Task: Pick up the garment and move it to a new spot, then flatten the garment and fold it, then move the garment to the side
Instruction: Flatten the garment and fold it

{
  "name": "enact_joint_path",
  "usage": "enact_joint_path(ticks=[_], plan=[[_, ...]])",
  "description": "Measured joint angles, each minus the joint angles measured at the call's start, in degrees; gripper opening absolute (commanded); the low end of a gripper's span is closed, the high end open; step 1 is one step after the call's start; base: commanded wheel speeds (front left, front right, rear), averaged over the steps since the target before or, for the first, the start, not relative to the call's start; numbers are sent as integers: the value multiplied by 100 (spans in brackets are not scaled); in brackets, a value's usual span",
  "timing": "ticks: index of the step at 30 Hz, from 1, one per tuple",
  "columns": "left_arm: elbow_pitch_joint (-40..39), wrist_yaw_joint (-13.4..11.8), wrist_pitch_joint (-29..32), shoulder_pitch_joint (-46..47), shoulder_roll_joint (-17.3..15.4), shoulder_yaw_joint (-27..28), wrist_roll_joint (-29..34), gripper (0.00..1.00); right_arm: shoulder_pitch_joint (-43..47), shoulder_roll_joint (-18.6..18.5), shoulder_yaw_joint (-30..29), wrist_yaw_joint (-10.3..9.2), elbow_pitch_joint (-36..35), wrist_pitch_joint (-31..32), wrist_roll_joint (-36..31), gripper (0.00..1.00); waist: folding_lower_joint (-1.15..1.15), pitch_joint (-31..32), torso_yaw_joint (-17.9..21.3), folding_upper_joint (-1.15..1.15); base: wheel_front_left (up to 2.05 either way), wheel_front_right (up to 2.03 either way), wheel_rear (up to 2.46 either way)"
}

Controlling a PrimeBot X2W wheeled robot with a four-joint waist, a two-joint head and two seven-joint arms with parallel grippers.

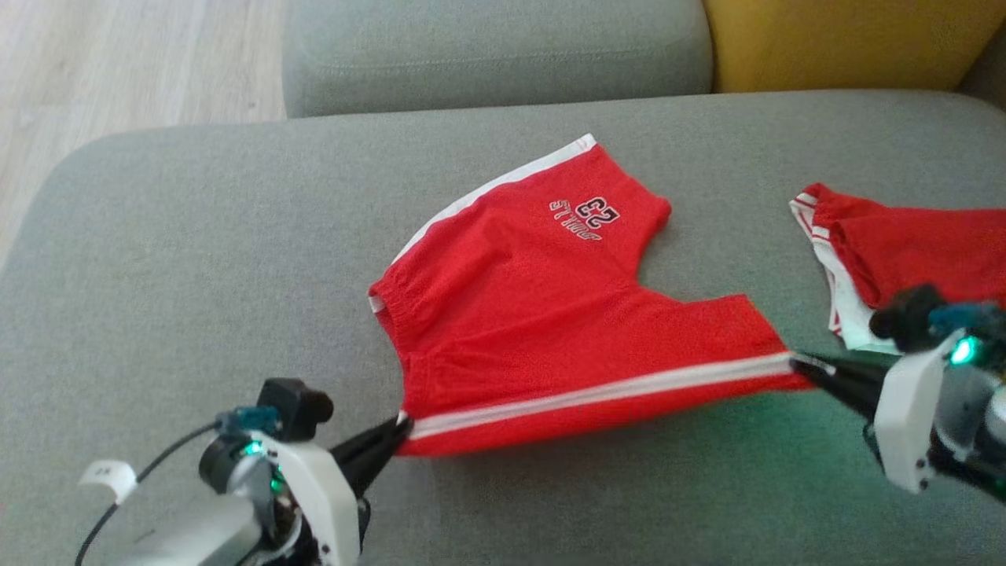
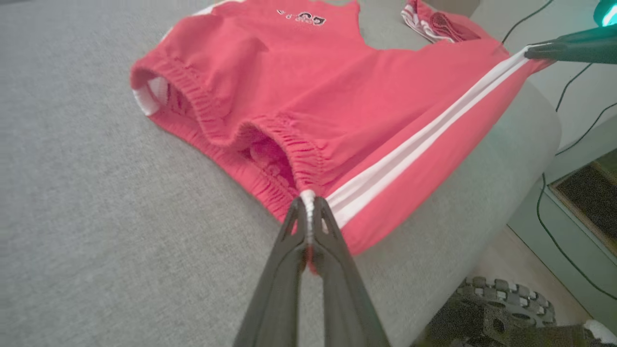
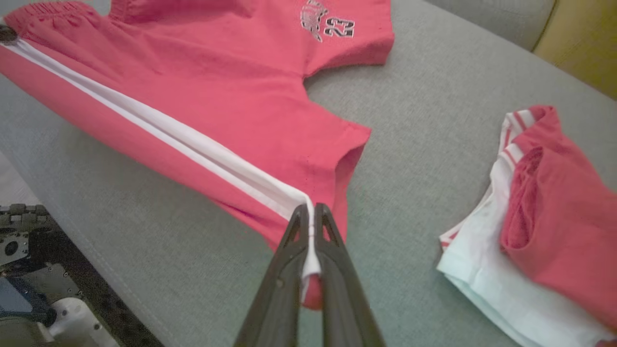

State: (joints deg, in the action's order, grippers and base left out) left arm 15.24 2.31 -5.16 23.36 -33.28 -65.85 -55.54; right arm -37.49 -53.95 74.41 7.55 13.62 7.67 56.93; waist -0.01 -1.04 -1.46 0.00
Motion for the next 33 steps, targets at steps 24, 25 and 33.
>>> enact_joint_path(ticks=[24,25,33], plan=[[1053,-241,-126,2189,1055,821,-57,0,-3215,477,-180,0,1023,171,-366,0,2,-1916,-995,0,0,0,0],[1151,-222,-147,2273,1123,824,-56,0,-3306,494,-164,0,1079,211,-413,0,2,-1985,-1038,0,0,0,0],[1927,76,-311,2788,1648,828,8,0,-3739,549,-65,0,1403,304,-608,0,2,-2502,-1334,0,0,0,0]])
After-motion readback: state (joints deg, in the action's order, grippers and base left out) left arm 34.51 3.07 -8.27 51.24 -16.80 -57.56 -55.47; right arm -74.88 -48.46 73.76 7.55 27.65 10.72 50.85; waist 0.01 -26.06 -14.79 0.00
